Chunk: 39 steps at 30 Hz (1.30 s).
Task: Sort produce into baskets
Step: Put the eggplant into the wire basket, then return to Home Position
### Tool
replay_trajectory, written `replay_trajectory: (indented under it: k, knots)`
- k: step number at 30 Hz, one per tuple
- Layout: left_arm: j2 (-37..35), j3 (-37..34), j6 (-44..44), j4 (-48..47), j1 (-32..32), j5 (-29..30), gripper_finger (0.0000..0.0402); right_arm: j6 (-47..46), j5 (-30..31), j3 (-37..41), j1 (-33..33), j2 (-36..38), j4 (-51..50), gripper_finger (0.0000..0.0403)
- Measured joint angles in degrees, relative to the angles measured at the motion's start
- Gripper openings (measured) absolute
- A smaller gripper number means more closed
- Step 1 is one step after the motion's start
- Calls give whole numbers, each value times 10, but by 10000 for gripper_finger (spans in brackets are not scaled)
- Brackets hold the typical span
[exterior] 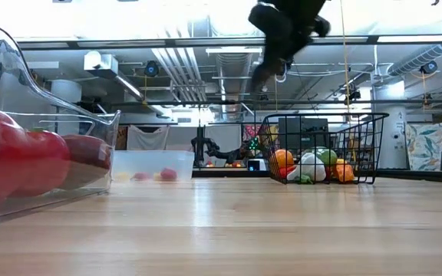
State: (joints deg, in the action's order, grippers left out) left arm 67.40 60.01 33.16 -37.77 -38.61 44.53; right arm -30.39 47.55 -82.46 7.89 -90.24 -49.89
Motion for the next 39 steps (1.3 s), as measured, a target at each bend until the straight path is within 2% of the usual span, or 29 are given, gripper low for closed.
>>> replay_trajectory:
  k: [2, 5, 7, 11, 16, 22, 33, 35, 39]
  knots:
    - [0, 0, 9, 2, 0, 0, 113, -31, -19, 0, -37, 26, -48, 191]
    - [0, 0, 25, 2, 0, 0, 113, -63, -101, 4, -105, 53, -98, 191]
    - [0, -1, 41, 2, -1, 0, 113, -65, -154, 15, -152, 62, -109, 191]
    - [0, -1, 70, 2, -9, 0, 113, -58, -220, 46, -219, 73, -107, 191]
    - [0, -6, 85, 9, -21, 1, 113, -18, -233, 86, -270, 73, -84, 192]
    - [0, -17, 86, 21, -23, 14, 113, 13, -237, 111, -291, 73, -31, 196]
    - [0, -21, 79, 22, -23, 15, 113, 15, -255, 116, -295, 73, -20, 277]
    - [0, -21, 79, 21, -23, 15, 113, 15, -276, 116, -293, 73, -20, 287]
    - [0, -21, 79, 21, -23, 15, 113, 15, -280, 116, -273, 76, -17, 296]
